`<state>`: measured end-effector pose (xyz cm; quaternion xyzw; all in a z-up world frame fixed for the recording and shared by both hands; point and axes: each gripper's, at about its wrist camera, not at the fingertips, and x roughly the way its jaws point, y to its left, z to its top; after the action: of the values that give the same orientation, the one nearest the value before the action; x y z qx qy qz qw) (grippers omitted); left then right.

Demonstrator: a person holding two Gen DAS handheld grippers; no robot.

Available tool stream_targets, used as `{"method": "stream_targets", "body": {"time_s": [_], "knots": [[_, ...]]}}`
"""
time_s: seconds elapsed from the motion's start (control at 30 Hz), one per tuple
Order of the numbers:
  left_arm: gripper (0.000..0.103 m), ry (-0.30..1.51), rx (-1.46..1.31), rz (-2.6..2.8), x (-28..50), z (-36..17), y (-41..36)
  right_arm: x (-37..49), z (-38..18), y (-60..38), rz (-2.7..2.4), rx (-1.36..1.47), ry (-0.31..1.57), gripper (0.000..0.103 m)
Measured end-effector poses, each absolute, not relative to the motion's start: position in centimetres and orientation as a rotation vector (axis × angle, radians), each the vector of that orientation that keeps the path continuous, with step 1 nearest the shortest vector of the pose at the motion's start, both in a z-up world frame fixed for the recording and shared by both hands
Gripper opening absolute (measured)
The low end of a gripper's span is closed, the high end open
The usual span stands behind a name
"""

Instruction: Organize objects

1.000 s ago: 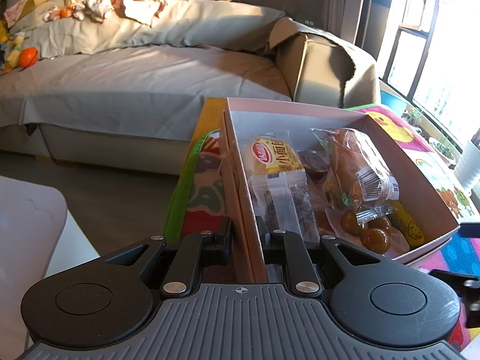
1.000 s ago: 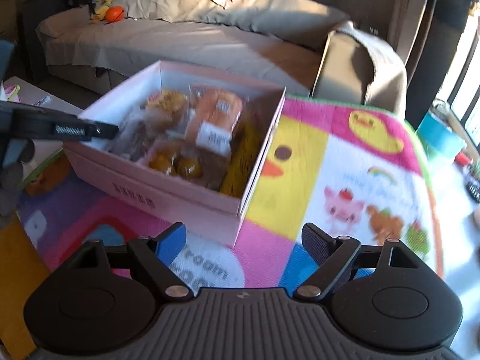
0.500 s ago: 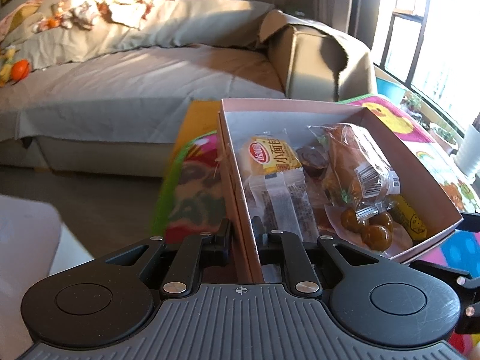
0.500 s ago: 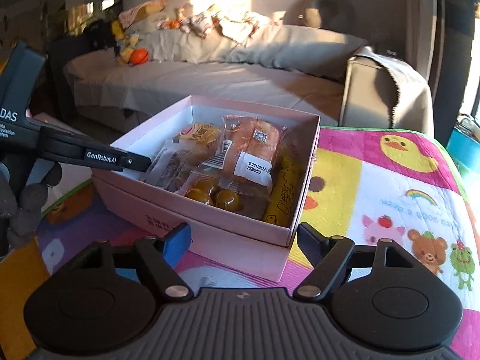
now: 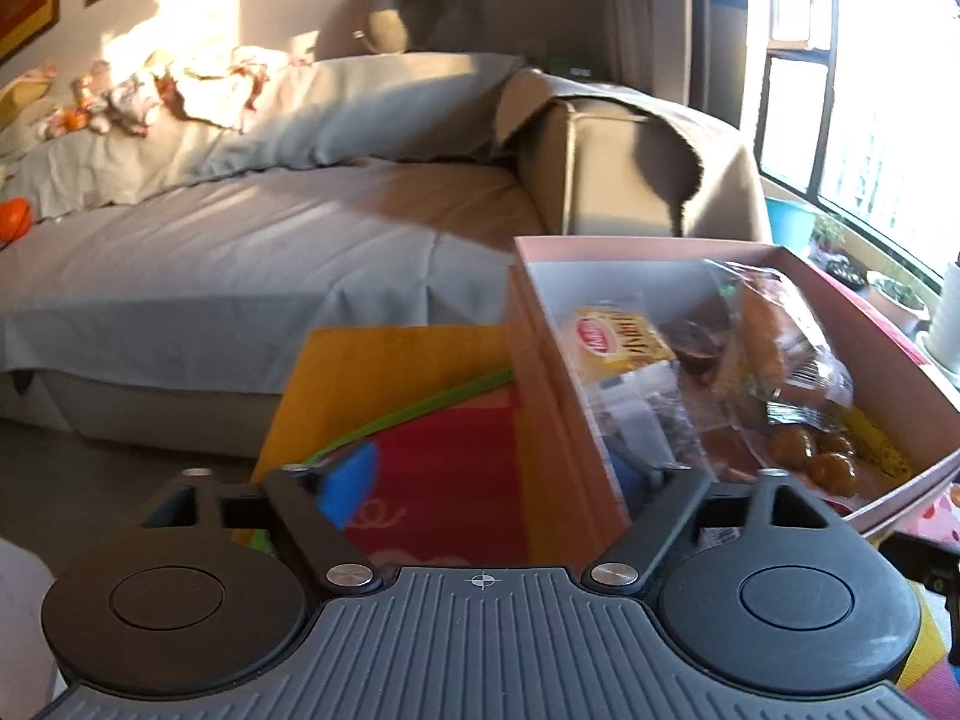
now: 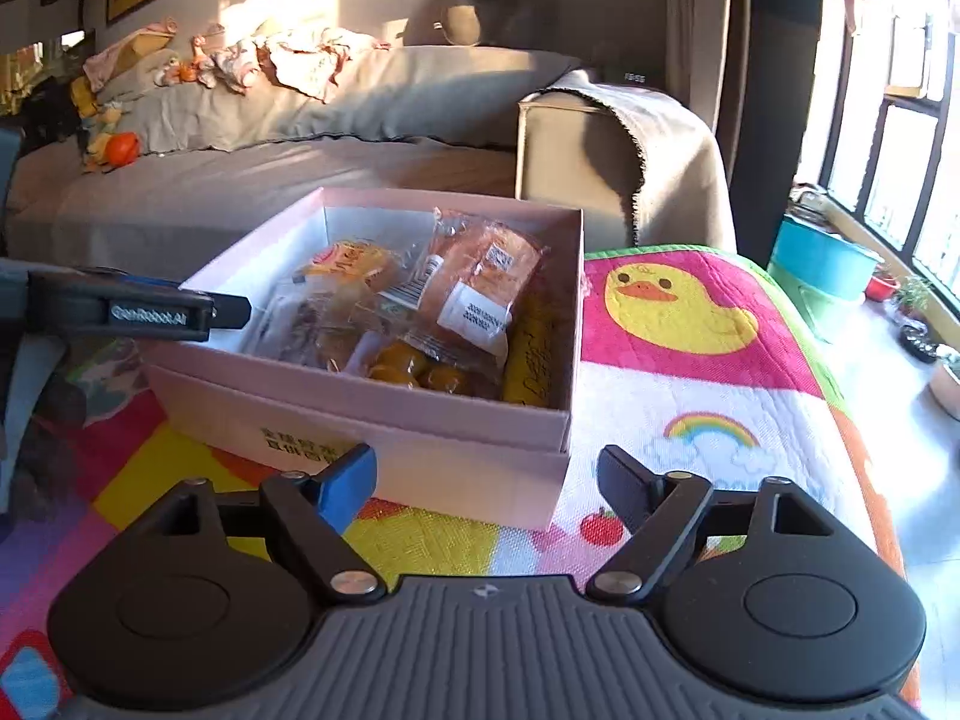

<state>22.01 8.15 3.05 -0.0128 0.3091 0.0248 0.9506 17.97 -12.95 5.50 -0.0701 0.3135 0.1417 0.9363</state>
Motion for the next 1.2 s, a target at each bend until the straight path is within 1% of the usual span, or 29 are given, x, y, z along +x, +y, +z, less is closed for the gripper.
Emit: {"method": "stream_targets", "body": {"time_s": [0.03,0.1,0.17,0.3,0.37,0.43,0.53,0.63,0.73,0.9,0.97,1.07,1.13,1.2], "knots": [[0.085,0.628,-0.029,0.056,21.9,3.3,8.3,17.7,5.4,-13.0,0.275,-0.138,0.643,0.085],[0.085,0.611,-0.031,0.063,20.8,3.8,8.4,16.8,5.4,-13.6,0.242,-0.104,0.638,0.090],[0.084,0.579,-0.019,0.075,19.4,4.5,7.9,15.4,5.8,-14.3,0.215,-0.063,0.623,0.103],[0.084,0.466,-0.020,0.124,14.1,5.9,6.7,12.3,5.9,-15.3,0.192,-0.027,0.604,0.103],[0.084,0.443,-0.049,0.137,10.6,5.9,6.3,10.4,5.7,-15.6,0.181,-0.023,0.608,0.103],[0.084,0.496,-0.079,0.116,7.5,5.2,5.5,8.5,5.4,-15.9,0.185,-0.017,0.616,0.103],[0.084,0.601,-0.104,0.061,4.2,2.7,3.9,6.5,4.6,-15.9,0.181,-0.034,0.639,0.103],[0.084,0.611,-0.074,0.064,1.9,1.0,2.3,5.6,3.6,-15.8,0.185,-0.046,0.681,0.103],[0.084,0.597,-0.048,0.087,1.3,0.5,1.4,5.3,2.8,-15.7,0.179,-0.070,0.700,0.103],[0.086,0.626,-0.007,0.105,1.9,0.2,0.5,5.0,2.4,-17.0,0.192,0.032,0.668,0.103],[0.090,0.631,-0.031,0.107,1.8,-0.1,0.9,4.5,2.1,-16.9,0.187,0.036,0.642,0.103],[0.094,0.635,-0.022,0.115,1.9,-0.2,0.6,4.2,2.0,-15.8,0.163,-0.036,0.650,0.103],[0.096,0.637,-0.024,0.122,2.1,-0.2,0.4,4.2,2.1,-15.3,0.152,-0.069,0.645,0.103],[0.096,0.638,-0.031,0.120,2.2,-0.3,0.5,4.4,2.1,-15.8,0.161,-0.039,0.652,0.103]]}}
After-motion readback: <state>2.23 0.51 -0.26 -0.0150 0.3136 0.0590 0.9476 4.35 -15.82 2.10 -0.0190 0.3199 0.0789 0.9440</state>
